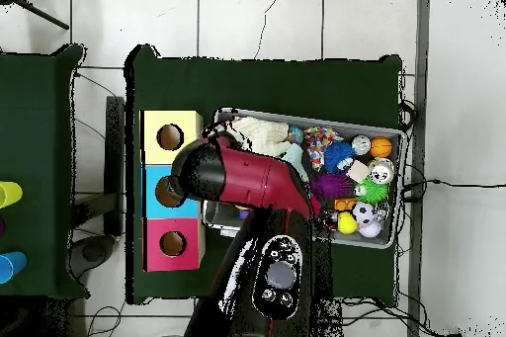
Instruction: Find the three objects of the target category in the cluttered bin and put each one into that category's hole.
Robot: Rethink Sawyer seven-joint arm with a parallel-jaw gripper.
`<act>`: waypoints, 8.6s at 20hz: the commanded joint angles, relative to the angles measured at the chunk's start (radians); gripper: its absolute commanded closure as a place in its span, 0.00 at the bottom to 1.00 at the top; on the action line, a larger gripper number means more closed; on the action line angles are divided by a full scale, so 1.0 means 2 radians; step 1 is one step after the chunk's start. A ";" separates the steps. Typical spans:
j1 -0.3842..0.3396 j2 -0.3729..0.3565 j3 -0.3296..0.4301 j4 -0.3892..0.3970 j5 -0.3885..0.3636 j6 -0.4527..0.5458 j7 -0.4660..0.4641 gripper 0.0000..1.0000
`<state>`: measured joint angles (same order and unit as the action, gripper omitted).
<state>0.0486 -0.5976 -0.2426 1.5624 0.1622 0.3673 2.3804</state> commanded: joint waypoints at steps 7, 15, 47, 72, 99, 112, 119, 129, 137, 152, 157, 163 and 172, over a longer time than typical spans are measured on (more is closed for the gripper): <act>0.005 0.052 -0.009 0.044 0.022 -0.088 0.109 0.00; -0.009 0.069 0.015 0.051 0.024 -0.126 0.097 0.00; -0.049 0.057 0.098 0.082 0.021 -0.151 0.090 0.00; -0.031 0.074 0.076 0.080 0.029 -0.149 0.088 0.00; -0.199 0.040 0.306 0.130 -0.024 0.023 -0.049 0.00; -0.207 0.038 0.313 0.121 -0.060 0.033 -0.038 0.00; -0.169 0.020 0.263 0.098 -0.078 0.053 -0.013 0.00; -0.152 -0.011 0.235 0.055 -0.108 0.139 -0.050 0.00; -0.225 0.055 0.333 0.005 -0.189 0.157 -0.204 0.00; -0.252 0.102 0.366 -0.019 -0.306 0.128 -0.216 0.00; -0.258 0.094 0.372 -0.008 -0.308 0.132 -0.206 0.00; -0.262 0.081 0.373 -0.001 -0.304 0.145 -0.202 0.00; -0.193 -0.013 0.278 0.010 -0.319 0.212 -0.122 0.00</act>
<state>-0.4035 -0.5231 0.3870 1.5675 -0.3899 0.6237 2.2083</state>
